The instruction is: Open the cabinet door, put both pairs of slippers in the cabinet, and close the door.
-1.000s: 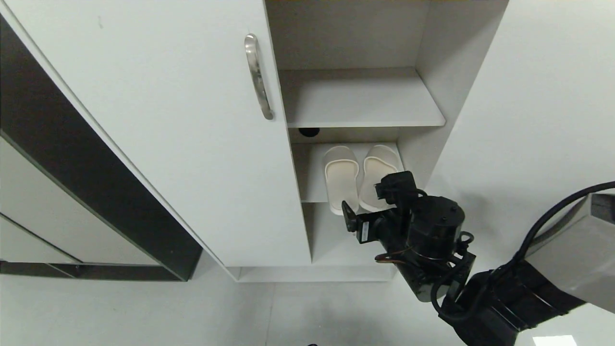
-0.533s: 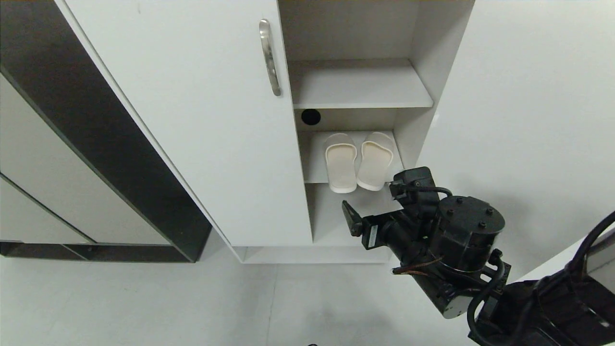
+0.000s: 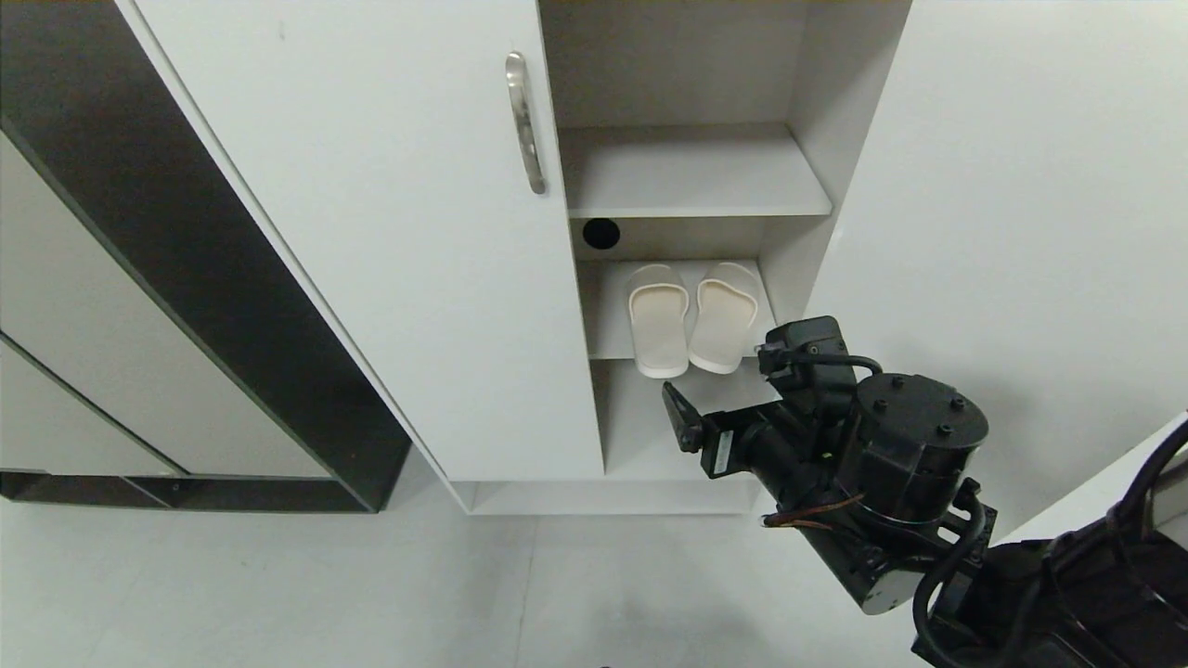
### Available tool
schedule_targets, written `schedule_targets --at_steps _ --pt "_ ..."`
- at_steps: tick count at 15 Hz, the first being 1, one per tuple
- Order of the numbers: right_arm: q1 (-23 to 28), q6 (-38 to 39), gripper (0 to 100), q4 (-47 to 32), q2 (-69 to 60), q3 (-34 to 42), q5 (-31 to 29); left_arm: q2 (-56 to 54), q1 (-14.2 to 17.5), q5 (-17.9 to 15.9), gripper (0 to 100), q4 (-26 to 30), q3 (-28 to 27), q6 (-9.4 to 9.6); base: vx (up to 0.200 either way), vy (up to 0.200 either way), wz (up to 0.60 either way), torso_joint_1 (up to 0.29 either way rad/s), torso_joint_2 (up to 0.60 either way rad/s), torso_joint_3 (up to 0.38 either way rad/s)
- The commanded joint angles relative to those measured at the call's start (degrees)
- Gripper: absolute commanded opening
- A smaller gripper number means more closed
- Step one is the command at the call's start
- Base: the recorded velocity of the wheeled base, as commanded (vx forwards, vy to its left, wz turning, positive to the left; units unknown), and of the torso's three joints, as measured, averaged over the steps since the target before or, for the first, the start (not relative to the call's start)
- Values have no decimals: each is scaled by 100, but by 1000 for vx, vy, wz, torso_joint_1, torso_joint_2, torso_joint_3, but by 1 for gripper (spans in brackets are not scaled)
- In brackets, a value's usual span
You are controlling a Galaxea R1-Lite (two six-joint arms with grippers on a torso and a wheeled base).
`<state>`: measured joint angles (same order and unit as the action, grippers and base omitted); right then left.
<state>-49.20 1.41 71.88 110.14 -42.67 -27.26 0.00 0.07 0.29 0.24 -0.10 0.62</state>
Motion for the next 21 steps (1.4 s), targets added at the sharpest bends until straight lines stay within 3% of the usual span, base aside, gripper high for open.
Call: schedule_targets --at_steps 1,11,14,21 --pt "-2 -1 100 2 7 4 1 9 1 -3 0 2 1 -1 0 0 0 2 -2 124" --pt "16 -27 100 2 95 153 28 9 1 -3 0 2 1 8 0 0 0 2 2 198" --pt "33 8 100 -24 -212 663 994 9 1 -12 0 2 1 26 0 0 0 1 2 159" --pt "51 -10 100 11 -151 760 1021 9 1 -20 0 -7 1 8 0 29 0 1 2 41"
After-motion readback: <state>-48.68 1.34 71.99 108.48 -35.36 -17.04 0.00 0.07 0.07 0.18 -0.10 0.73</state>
